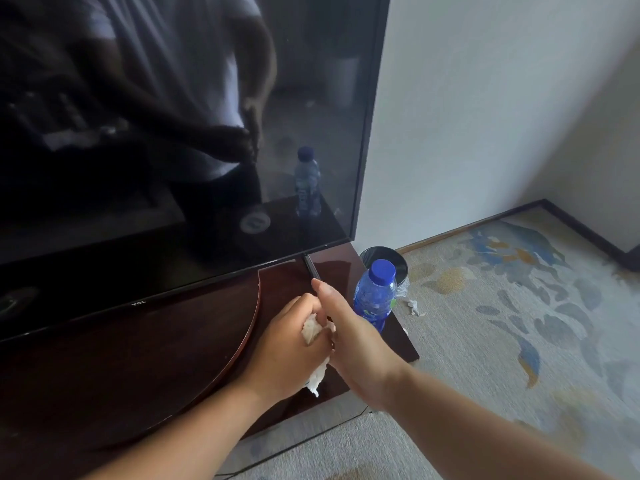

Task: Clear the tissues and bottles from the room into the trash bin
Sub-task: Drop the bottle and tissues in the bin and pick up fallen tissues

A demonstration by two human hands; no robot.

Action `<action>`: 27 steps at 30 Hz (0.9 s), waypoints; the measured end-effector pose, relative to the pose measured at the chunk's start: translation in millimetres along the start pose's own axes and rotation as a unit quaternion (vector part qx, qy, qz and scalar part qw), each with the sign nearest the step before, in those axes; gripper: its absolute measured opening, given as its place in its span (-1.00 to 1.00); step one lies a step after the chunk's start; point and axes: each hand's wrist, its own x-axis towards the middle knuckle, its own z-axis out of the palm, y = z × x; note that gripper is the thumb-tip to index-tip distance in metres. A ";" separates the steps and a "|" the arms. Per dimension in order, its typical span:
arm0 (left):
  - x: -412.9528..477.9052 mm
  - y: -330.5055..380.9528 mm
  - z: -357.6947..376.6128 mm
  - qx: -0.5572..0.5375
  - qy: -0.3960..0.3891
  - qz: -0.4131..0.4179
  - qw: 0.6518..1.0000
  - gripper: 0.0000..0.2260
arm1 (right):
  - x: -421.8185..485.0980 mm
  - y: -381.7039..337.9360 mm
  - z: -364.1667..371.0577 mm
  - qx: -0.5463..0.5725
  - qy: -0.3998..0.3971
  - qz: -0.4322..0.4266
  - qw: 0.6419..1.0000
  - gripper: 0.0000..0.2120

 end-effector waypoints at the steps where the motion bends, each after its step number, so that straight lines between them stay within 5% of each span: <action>1: 0.5 0.2 0.6 0.016 0.005 0.000 1.000 -0.95 | -0.6 3.7 -1.3 -0.033 0.004 -0.008 0.999 -0.33; 6: 6.1 0.5 -1.2 0.089 0.035 -0.007 0.995 -0.87 | -6.4 9.4 -13.5 -0.149 0.097 -0.056 0.982 -0.29; 13: 20.7 -1.0 -0.1 0.152 0.030 -0.038 0.987 -0.83 | -11.3 24.2 -51.8 -0.319 0.289 -0.084 0.899 -0.71; 17: 29.0 -1.2 5.7 0.154 0.022 -0.037 0.987 -0.86 | -7.7 27.1 -73.4 -0.343 0.345 -0.081 0.870 -0.57; 22: 39.7 -2.2 10.2 0.160 0.013 -0.034 0.986 -0.88 | 5.8 30.2 -94.7 -0.335 0.326 -0.052 0.882 -0.12; 27: 47.0 -11.4 12.2 0.168 0.002 -0.048 0.985 -0.89 | 27.0 33.9 -106.4 -0.354 0.301 -0.042 0.884 -0.02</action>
